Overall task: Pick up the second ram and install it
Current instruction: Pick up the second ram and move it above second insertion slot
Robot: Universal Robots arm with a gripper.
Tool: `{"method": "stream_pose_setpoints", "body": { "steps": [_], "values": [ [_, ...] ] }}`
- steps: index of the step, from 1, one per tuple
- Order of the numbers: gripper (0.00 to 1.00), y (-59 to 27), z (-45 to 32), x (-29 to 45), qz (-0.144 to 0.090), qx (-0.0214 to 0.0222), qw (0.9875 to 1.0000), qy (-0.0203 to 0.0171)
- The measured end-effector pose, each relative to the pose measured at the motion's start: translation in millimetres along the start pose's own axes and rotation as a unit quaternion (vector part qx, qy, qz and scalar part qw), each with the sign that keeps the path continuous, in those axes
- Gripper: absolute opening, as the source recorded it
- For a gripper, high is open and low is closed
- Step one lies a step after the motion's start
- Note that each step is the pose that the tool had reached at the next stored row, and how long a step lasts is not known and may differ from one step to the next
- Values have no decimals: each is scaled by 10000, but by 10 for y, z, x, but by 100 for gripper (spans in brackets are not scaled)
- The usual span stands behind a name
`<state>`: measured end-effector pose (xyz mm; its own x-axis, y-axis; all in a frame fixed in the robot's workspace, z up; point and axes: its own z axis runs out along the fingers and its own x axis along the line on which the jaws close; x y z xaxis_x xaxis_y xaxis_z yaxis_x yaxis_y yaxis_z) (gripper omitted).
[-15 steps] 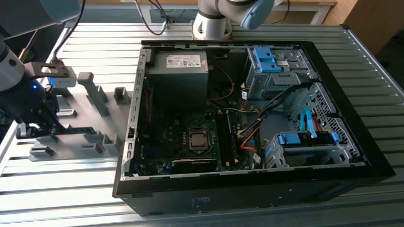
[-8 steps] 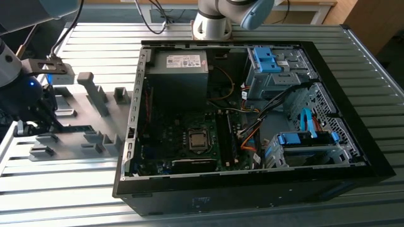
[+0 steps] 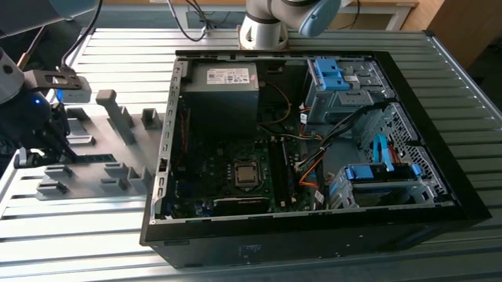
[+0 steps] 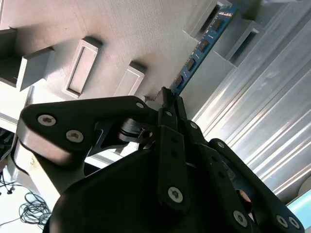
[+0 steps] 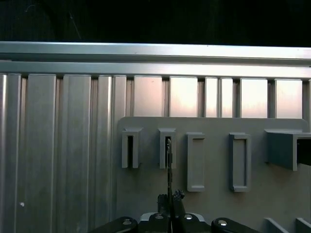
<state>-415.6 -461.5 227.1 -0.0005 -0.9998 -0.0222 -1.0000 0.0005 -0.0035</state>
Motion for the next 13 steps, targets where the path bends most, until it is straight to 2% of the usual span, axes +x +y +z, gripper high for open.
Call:
{"method": "stream_pose_setpoints", "body": {
  "steps": [13],
  "values": [
    [14,0,-75,-2,0,1,10000,-1]
  ]
}}
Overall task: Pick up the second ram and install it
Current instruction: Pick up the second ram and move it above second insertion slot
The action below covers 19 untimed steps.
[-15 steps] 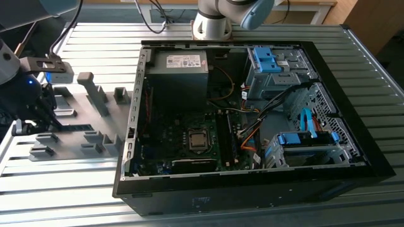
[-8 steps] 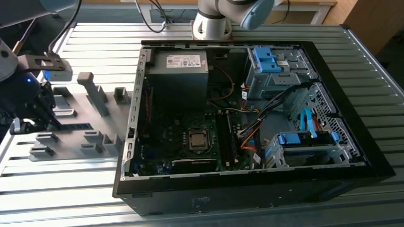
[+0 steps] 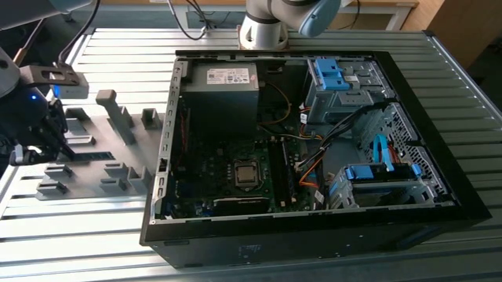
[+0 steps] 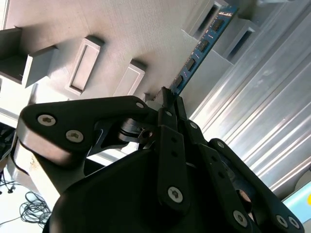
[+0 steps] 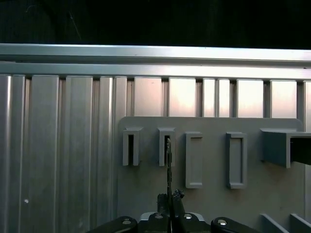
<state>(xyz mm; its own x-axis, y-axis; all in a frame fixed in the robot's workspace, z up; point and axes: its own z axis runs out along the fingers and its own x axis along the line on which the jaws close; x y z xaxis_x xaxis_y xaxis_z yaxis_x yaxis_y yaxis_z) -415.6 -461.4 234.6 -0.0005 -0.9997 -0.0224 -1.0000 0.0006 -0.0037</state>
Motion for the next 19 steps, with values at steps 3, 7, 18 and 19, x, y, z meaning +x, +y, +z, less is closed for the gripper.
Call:
{"method": "stream_pose_setpoints", "body": {
  "steps": [3,7,18,19],
  "values": [
    [14,0,-13,0,0,0,10000,0],
    [14,0,-34,-1,0,-1,10000,0],
    [14,0,-88,-2,0,-1,10000,0],
    [14,0,-93,-2,0,-1,10000,1]
  ]
}}
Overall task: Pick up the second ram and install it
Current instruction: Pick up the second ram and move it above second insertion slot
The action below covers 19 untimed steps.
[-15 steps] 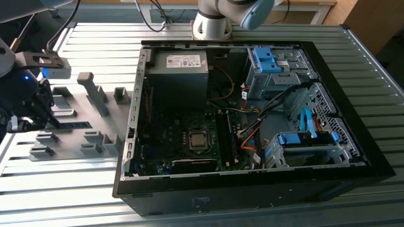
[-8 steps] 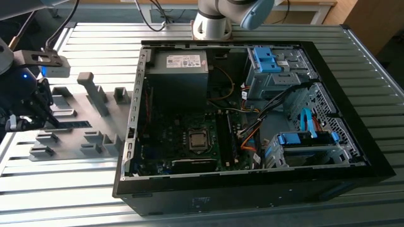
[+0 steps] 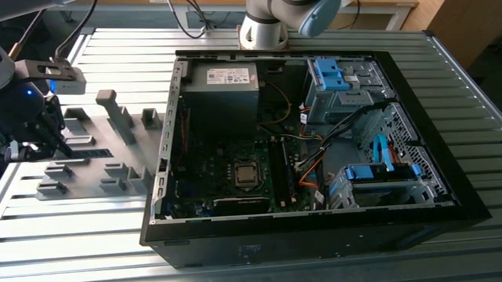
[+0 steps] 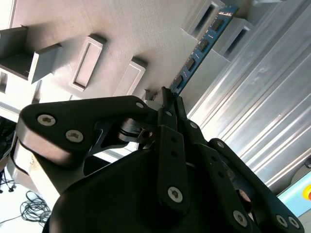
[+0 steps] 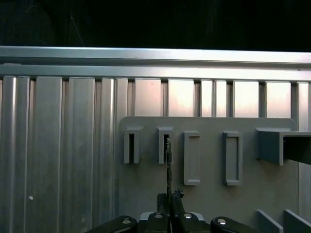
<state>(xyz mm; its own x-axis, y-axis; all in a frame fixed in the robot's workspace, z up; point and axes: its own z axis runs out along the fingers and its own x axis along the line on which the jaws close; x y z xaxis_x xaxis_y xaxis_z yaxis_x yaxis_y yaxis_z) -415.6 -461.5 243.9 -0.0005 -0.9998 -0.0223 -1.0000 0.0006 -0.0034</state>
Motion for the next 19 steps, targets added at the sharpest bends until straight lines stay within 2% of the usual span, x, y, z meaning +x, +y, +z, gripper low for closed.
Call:
{"method": "stream_pose_setpoints", "body": {
  "steps": [10,19],
  "values": [
    [14,0,-63,-1,0,1,10000,-1],
    [14,0,-72,-2,0,0,10000,0]
  ]
}}
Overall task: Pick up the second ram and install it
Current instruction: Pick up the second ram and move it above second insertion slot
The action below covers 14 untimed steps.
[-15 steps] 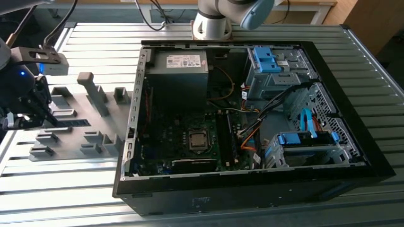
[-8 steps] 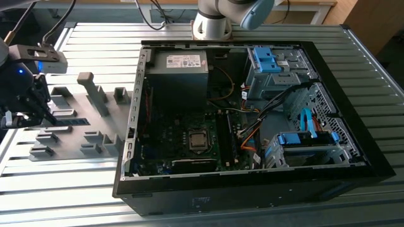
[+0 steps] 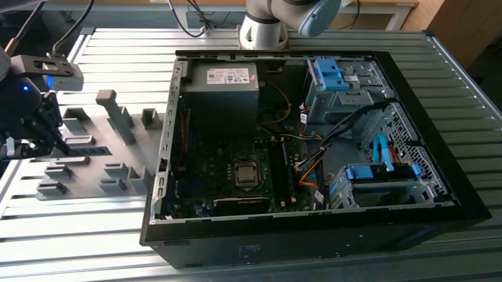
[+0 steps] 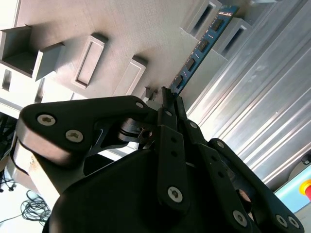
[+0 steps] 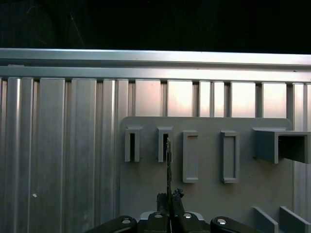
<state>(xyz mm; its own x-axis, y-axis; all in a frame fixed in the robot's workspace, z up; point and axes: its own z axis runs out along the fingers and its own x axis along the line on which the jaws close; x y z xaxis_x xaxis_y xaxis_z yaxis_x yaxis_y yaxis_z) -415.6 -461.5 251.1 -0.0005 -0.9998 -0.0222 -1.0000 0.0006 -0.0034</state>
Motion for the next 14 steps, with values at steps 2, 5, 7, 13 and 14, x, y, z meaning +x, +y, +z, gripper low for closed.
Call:
{"method": "stream_pose_setpoints", "body": {
  "steps": [2,5,7,13,14],
  "values": [
    [14,0,-6,0,0,0,10000,0],
    [14,0,-14,0,0,1,10000,-1],
    [14,0,-19,-1,0,1,10000,0],
    [14,0,-29,-1,0,0,10000,0],
    [14,0,-32,-1,0,0,10000,0]
  ]
}}
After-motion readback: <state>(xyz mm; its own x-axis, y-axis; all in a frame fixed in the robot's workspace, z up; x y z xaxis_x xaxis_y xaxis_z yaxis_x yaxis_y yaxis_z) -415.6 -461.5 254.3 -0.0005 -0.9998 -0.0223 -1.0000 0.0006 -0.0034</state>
